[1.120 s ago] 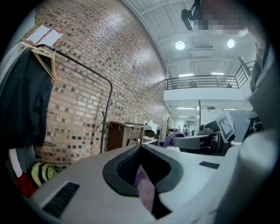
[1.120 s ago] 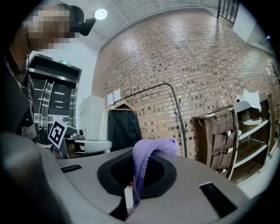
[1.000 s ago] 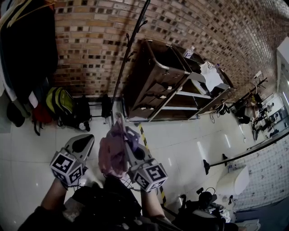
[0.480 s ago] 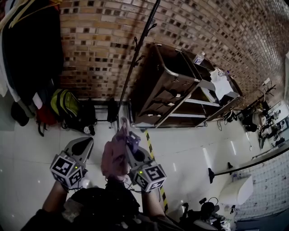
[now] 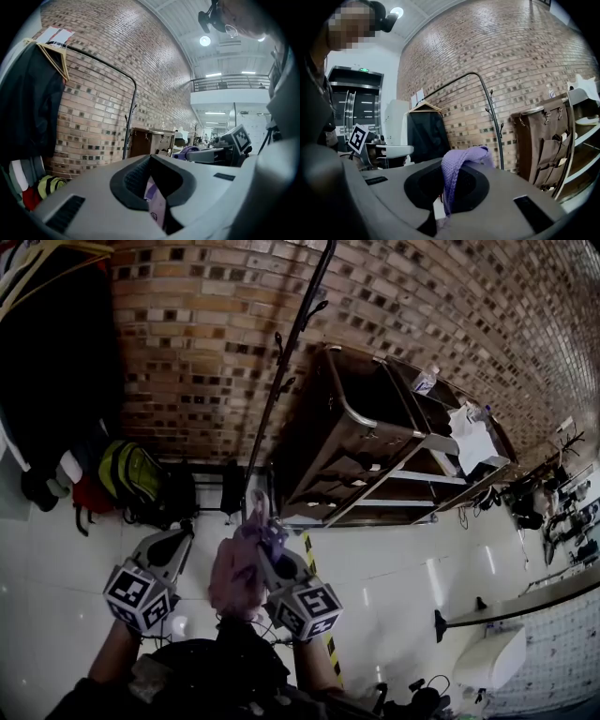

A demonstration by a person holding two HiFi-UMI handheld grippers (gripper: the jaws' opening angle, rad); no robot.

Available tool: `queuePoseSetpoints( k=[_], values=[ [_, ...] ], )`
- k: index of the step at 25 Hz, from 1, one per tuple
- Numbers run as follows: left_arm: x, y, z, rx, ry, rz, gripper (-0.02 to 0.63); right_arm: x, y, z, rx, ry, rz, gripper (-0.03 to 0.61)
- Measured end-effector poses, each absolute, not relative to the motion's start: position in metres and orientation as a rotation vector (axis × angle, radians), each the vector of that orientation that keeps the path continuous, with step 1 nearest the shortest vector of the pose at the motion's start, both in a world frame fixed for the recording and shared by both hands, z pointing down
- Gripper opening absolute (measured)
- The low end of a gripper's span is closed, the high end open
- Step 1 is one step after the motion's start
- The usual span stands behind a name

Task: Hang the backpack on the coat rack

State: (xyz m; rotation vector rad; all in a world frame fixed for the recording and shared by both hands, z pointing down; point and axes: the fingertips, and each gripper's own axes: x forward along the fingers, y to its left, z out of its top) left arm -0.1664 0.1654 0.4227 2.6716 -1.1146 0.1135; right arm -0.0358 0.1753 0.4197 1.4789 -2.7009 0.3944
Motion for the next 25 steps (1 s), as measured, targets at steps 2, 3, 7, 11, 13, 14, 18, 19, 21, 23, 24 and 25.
queuePoseSetpoints(
  k=[2, 3, 7, 11, 13, 14, 18, 19, 21, 23, 24, 25],
  values=[
    [-0.156, 0.146, 0.419, 2.67, -1.124, 0.111, 0.035, -0.025, 0.155, 0.417, 1.469, -2.705, 0.395, 0.015],
    [-0.15, 0.137, 0.417, 2.673, -1.127, 0.108, 0.035, -0.02, 0.145, 0.416, 1.463, -2.707, 0.393, 0.015],
    [-0.13, 0.103, 0.41, 2.685, -1.14, 0.106, 0.035, 0.0, 0.108, 0.414, 1.448, -2.715, 0.402, 0.015],
    [-0.112, 0.07, 0.408, 2.672, -1.158, 0.11, 0.035, 0.019, 0.074, 0.413, 1.435, -2.72, 0.411, 0.015],
    [-0.104, 0.053, 0.41, 2.662, -1.174, 0.112, 0.035, 0.029, 0.06, 0.412, 1.42, -2.726, 0.4, 0.015],
    [-0.1, 0.045, 0.411, 2.66, -1.183, 0.119, 0.035, 0.034, 0.053, 0.412, 1.411, -2.729, 0.391, 0.015],
    [-0.081, 0.017, 0.418, 2.65, -1.212, 0.156, 0.035, 0.06, 0.027, 0.413, 1.403, -2.736, 0.391, 0.015],
    [-0.077, 0.01, 0.419, 2.648, -1.22, 0.162, 0.035, 0.067, 0.02, 0.414, 1.405, -2.737, 0.395, 0.015],
    [-0.068, -0.004, 0.42, 2.643, -1.233, 0.157, 0.035, 0.079, 0.007, 0.416, 1.403, -2.74, 0.398, 0.015],
    [-0.061, -0.016, 0.421, 2.633, -1.231, 0.146, 0.035, 0.085, -0.005, 0.417, 1.385, -2.746, 0.394, 0.015],
    [-0.058, -0.022, 0.42, 2.632, -1.237, 0.144, 0.037, 0.088, -0.01, 0.417, 1.378, -2.748, 0.392, 0.015],
    [-0.056, -0.028, 0.42, 2.631, -1.25, 0.143, 0.035, 0.092, -0.015, 0.418, 1.374, -2.749, 0.391, 0.015]
  ],
)
